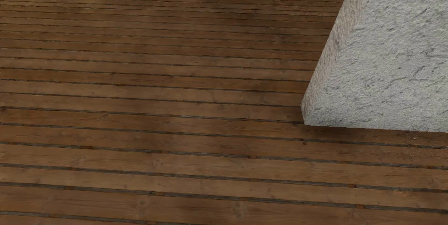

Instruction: Go to the sofa

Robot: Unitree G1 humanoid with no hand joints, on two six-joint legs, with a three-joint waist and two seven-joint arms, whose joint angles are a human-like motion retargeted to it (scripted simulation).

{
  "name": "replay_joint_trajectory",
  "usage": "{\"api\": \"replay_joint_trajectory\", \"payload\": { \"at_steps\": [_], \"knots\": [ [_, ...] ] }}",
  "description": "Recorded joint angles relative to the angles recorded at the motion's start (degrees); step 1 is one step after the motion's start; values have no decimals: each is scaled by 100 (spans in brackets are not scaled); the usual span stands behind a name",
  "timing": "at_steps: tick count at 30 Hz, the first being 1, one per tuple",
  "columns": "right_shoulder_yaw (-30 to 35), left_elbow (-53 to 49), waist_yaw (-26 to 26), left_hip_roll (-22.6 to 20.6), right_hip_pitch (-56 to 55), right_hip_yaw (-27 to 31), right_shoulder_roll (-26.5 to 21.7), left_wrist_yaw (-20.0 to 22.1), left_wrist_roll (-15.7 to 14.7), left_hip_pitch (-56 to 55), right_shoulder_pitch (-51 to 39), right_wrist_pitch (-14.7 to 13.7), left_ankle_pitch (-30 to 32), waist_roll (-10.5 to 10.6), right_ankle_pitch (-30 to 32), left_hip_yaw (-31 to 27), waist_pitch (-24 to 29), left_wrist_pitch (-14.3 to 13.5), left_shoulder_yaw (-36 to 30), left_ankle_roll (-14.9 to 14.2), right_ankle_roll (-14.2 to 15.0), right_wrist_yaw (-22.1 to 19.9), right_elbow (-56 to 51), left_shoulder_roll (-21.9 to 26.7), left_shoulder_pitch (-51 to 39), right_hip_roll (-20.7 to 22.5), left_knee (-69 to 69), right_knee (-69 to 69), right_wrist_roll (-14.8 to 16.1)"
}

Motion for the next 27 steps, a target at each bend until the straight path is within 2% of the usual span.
{"api": "replay_joint_trajectory", "payload": {
  "at_steps": [1, 2, 3, 5, 8, 11, 14, 15, 16, 18, 19, 20, 23, 27],
  "knots": [
    [-34, -46, -225, -22, 88, 0, -3, 0, 0, -191, -28, 0, -532, -3, 26, 0, -7, 0, 181, 0, 0, 0, 168, 16, -74, 95, 1998, -305, 0],
    [-159, -92, -209, -18, 121, 0, -4, 0, 0, -166, -38, 0, -659, -14, 131, 0, 26, 0, 480, 0, 0, 0, 151, 95, -173, 73, 2022, -182, 0],
    [-223, -228, -155, 8, 145, 0, -10, 0, 0, -175, -55, 0, -740, -19, 153, 0, 18, 0, 467, 0, 0, 0, 138, 167, -281, 102, 2072, -223, 0],
    [142, -339, -137, 14, 137, 0, -43, 0, 0, -212, -316, 0, -776, -19, 240, 0, 26, 0, 410, 0, 0, 0, 297, 218, -517, 138, 2079, -275, 0],
    [2, -464, -172, 37, -2, 0, -64, 0, 0, -163, -428, 0, -799, 29, 585, 0, 16, 0, 520, 0, 0, 0, 61, 130, -702, 183, 2047, -328, 0],
    [-59, -409, -226, 52, 25, 0, 22, 0, 0, 6, -495, 0, -876, 46, 634, 0, 44, 0, 599, 0, 0, 0, -96, 79, -762, 198, 1991, -297, 0],
    [-37, -450, -307, -19, -121, 0, 80, 0, 0, -167, -529, 0, -1121, 14, 889, 0, 94, 0, 544, 0, 0, 0, -197, 128, -720, 214, 2018, -234, 0],
    [139, -426, -173, -12, -108, 0, 65, 0, 0, -249, -507, 0, -1239, 23, 950, 0, 114, 0, 528, 0, 0, 0, -239, 141, -646, 271, 2152, -218, 0],
    [98, -390, -163, -73, -42, 0, 81, 0, 0, -444, -481, 0, -1440, -5, 892, 0, 160, 0, 654, 0, 0, 0, -223, 135, -553, 276, 2382, -224, 0],
    [375, -302, -48, 77, 310, 0, -57, 0, 0, -1031, -550, 0, -1423, 86, 688, 0, 417, 0, 552, 0, 0, 0, -228, 175, -451, 377, 3571, -225, 0],
    [314, -300, 32, 30, 447, 0, -225, 0, 0, -1359, -492, 0, -1477, 88, 582, 0, 523, 0, 490, 0, 0, 0, -632, 162, -407, 351, 4092, -236, 0],
    [419, -272, 274, 31, 556, 0, -273, 0, 0, -1658, -562, 0, -1496, 21, 451, 0, 508, 0, 461, 0, 0, 0, -612, 171, -307, 247, 4443, -270, 0],
    [216, -120, 772, 45, 882, 0, -175, 0, 0, -2469, -883, 0, -1138, -191, 74, 0, 591, 0, 406, 0, 0, 0, -445, 294, -119, 57, 3951, -382, 0],
    [116, 442, 933, 91, 1855, 0, -179, 0, 0, -3133, -1163, 0, -537, -199, -709, 0, 752, 0, 395, 0, 0, 0, -440, 294, -3, 15, 3021, -490, 0]
  ]
}}
